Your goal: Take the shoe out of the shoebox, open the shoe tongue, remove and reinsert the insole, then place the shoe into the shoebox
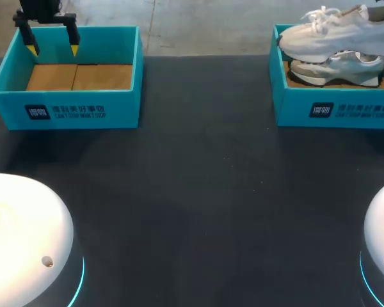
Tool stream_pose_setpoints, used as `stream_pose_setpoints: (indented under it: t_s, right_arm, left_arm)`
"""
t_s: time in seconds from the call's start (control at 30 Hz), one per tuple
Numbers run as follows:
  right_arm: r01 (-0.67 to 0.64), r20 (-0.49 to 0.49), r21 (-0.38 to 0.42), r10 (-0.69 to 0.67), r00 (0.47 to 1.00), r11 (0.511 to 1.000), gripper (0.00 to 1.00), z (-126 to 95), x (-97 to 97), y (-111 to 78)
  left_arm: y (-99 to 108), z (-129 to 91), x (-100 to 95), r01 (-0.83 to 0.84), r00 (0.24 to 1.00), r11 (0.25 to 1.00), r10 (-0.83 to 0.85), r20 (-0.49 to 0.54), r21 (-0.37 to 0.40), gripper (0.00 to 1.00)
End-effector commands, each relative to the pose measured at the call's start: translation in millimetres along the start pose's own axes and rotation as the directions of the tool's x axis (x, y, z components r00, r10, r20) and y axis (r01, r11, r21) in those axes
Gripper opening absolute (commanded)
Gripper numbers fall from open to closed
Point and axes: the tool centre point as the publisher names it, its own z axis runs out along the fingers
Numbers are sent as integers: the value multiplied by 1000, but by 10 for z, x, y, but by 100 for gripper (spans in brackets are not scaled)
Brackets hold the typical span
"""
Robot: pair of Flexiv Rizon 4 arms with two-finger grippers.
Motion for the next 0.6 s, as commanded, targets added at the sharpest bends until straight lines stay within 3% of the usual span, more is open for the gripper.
stream_pose_setpoints:
  t_s: [0.03, 0.6]
  right_arm:
    - [-7, 18, -49, 8, 1000, 999, 0, -134, 221, -351]
    - [-49, -3, -72, 49, 999, 996, 0, -379, 1158, -1233]
  left_arm:
    - [4, 1, -2, 0, 1000, 1000, 0, 0, 1, 100]
    - [4, 1, -2, 0, 1000, 1000, 0, 0, 1, 100]
